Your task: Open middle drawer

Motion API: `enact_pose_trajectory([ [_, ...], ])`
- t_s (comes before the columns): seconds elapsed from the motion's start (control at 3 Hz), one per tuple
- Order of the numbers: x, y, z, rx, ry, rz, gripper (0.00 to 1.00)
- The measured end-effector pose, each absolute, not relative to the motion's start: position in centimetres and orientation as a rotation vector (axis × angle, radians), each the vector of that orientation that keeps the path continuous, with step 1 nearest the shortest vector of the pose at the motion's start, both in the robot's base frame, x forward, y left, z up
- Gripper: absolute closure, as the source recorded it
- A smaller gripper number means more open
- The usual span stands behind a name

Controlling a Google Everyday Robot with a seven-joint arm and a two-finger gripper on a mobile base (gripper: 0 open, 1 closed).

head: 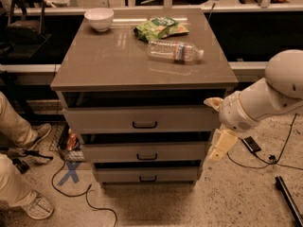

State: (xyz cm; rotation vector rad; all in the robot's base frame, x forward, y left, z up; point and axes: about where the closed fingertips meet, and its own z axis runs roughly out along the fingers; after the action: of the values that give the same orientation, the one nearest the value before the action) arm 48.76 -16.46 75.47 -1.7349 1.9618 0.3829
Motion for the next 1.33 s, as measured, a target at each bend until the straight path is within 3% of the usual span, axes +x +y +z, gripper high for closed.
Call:
enact_pose_trajectory([
  [0.33,48.8,-16.2,72.3,-1.814,1.932,0.386,0.00],
  [1.0,48.2,-15.8,56.3,-2.013,1.865,0.457,0.00],
  [1.33,48.4,-15.7,56.1,-2.011,1.865,0.449,0.00],
])
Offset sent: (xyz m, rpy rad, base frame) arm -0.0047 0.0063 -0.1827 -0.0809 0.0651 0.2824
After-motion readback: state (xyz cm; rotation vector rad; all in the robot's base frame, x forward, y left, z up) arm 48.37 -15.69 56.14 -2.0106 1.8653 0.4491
